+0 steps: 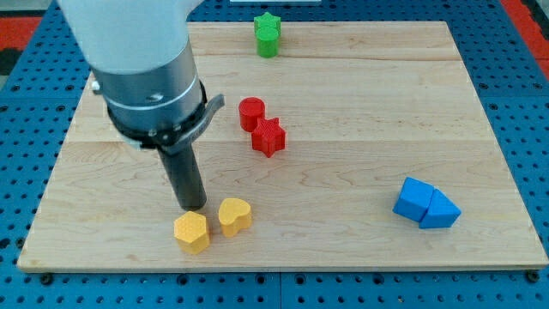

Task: Push the red star to the center left

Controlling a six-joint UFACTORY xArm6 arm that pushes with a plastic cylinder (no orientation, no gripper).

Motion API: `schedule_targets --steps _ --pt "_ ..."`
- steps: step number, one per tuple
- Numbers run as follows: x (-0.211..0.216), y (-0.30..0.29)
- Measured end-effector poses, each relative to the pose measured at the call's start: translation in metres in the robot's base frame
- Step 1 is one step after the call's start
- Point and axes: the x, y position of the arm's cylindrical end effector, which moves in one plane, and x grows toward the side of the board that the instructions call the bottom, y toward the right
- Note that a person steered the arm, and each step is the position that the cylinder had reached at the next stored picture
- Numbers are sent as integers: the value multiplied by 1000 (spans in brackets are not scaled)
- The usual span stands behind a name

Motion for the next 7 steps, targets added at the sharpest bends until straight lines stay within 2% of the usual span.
schedule_targets --steps 1,2,5,6,7 --pt "-44 13" --pt "-13 57" --pt "-13 58" --pt "-13 73" --pt "-23 120"
